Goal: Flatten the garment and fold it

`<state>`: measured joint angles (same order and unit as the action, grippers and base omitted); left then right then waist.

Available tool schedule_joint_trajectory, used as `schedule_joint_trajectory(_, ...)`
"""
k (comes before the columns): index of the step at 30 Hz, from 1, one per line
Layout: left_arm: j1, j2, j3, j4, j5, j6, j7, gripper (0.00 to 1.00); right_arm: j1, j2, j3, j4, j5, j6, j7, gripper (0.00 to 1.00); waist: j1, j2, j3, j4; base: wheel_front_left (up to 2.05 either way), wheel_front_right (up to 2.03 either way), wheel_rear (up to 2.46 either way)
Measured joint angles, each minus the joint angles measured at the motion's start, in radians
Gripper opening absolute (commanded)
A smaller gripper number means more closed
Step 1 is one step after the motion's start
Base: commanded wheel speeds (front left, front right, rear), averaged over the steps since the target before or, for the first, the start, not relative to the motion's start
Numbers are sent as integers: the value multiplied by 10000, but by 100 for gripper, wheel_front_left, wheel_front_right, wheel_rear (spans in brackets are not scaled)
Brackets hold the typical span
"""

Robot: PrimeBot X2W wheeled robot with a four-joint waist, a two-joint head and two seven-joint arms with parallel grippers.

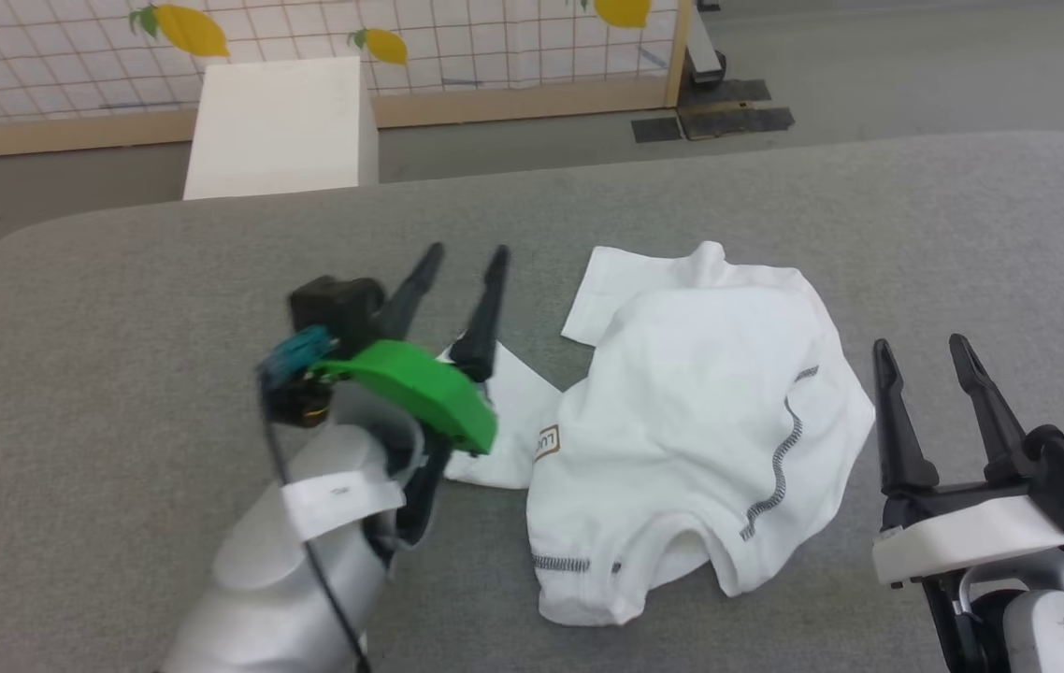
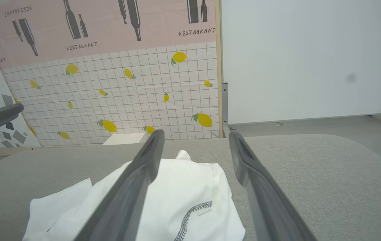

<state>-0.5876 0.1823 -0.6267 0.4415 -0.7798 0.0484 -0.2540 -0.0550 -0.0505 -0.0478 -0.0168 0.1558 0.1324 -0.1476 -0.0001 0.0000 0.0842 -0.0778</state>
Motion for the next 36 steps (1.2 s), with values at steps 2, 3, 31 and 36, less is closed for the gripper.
schedule_joint_trajectory(2,548,165,761,-817,334,161,-4,100,37,0,-25,-94,-67,-2,75,100,0,0,-69,129,0,0,0)
schedule_joint_trajectory(3,848,247,1141,-1212,617,205,-33,100,87,0,-29,-150,-96,0,88,100,0,0,-99,198,0,0,0)
schedule_joint_trajectory(31,5197,-1074,5574,-3605,4324,-1091,-40,100,505,0,-1181,1363,29,-2,5614,100,1,0,-145,1014,0,0,0)
schedule_joint_trajectory(36,5142,-1202,5666,-3666,4454,-1210,-40,100,-296,2,-1404,2113,-167,-2,6723,100,1,0,207,1164,0,0,0)
